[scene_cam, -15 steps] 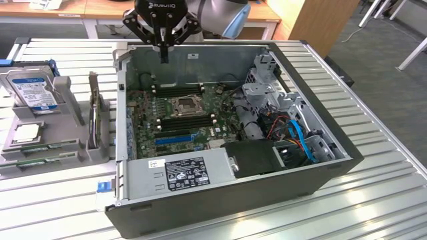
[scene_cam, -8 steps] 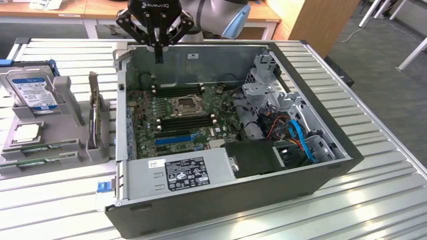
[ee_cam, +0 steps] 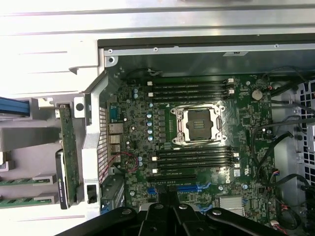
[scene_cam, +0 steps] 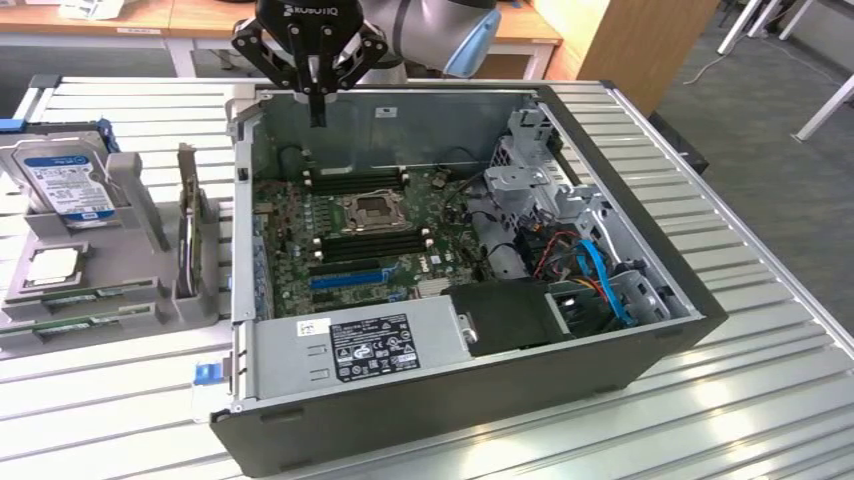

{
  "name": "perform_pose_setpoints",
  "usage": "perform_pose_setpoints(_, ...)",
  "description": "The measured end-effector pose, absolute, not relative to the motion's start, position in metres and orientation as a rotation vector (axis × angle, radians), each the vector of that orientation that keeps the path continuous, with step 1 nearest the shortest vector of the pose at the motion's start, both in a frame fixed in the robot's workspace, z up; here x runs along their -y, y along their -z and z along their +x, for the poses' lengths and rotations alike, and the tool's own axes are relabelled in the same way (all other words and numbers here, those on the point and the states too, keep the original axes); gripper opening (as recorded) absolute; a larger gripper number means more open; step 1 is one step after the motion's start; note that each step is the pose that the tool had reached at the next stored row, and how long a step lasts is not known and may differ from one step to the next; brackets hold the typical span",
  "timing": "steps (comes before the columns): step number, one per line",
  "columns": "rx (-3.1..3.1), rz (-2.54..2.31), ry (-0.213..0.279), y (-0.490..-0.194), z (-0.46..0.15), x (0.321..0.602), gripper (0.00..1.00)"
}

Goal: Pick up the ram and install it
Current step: 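Reach for the ram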

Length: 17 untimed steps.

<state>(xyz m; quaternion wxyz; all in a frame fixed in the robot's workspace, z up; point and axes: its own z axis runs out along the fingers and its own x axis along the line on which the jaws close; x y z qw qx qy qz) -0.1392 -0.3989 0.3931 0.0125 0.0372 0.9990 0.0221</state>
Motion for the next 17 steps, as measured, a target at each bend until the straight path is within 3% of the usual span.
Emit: perform_pose_setpoints(17,-3.110,0.116,-0.059,-0.3931,-0.1400,0.3988,0.10)
